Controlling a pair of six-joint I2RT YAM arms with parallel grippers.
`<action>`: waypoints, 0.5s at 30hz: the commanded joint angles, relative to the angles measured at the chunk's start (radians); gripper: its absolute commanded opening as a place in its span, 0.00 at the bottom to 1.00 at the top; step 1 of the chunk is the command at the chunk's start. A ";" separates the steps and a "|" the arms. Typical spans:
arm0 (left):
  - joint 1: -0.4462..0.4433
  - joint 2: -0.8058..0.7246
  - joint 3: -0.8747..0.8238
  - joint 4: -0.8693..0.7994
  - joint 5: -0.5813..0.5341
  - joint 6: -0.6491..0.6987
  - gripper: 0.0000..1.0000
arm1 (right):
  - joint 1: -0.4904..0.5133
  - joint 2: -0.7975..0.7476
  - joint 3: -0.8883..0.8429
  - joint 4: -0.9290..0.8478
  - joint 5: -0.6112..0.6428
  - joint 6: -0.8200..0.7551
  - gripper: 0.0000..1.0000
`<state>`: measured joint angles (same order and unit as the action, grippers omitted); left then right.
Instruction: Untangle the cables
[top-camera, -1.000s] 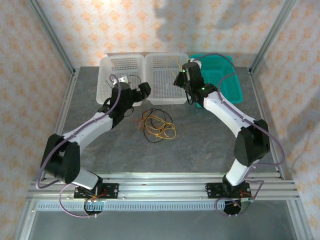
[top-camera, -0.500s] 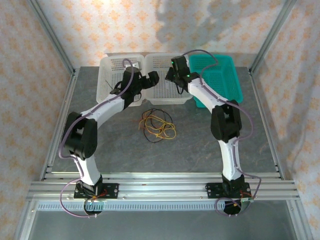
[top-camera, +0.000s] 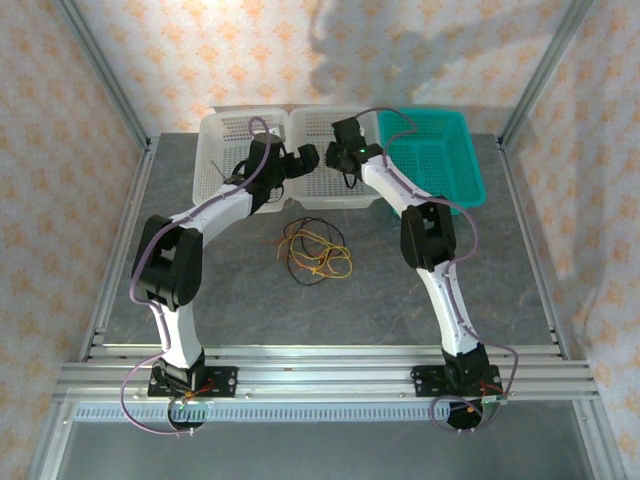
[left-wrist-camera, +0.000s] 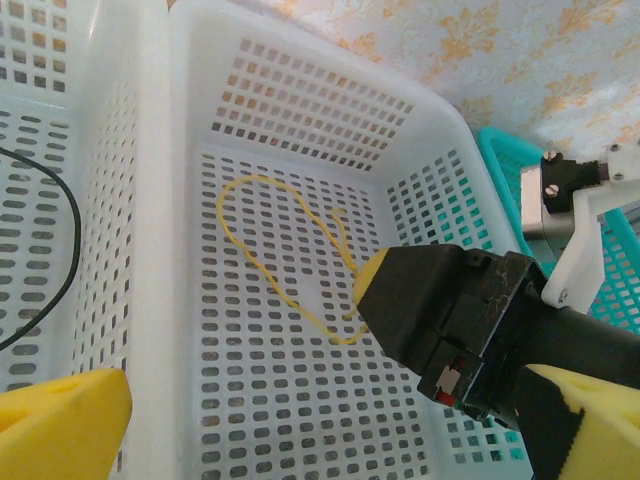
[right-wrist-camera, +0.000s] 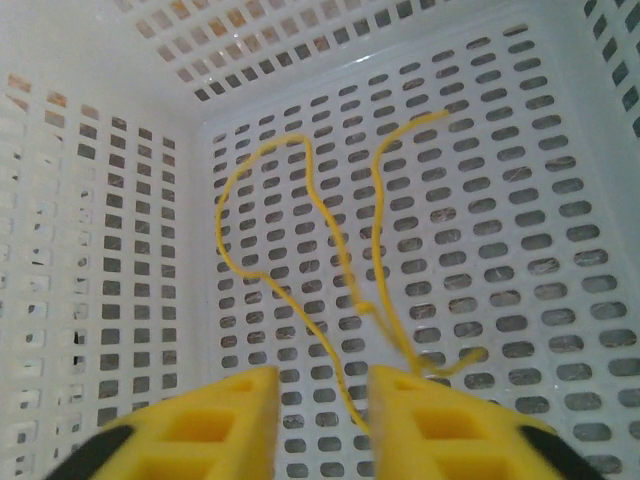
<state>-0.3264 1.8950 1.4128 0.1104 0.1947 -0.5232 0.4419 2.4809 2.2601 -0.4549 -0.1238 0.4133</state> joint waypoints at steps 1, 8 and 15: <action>0.004 -0.001 0.020 -0.040 -0.006 0.021 0.99 | -0.005 -0.020 0.044 -0.023 -0.010 -0.016 0.36; -0.005 -0.126 -0.102 -0.037 -0.001 0.048 0.99 | 0.002 -0.161 -0.028 -0.040 -0.001 -0.080 0.39; -0.033 -0.324 -0.297 -0.056 -0.025 0.101 0.99 | 0.061 -0.470 -0.402 0.069 0.042 -0.134 0.40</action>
<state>-0.3412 1.6447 1.1698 0.0700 0.1932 -0.4652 0.4629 2.1517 1.9484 -0.4454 -0.1200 0.3199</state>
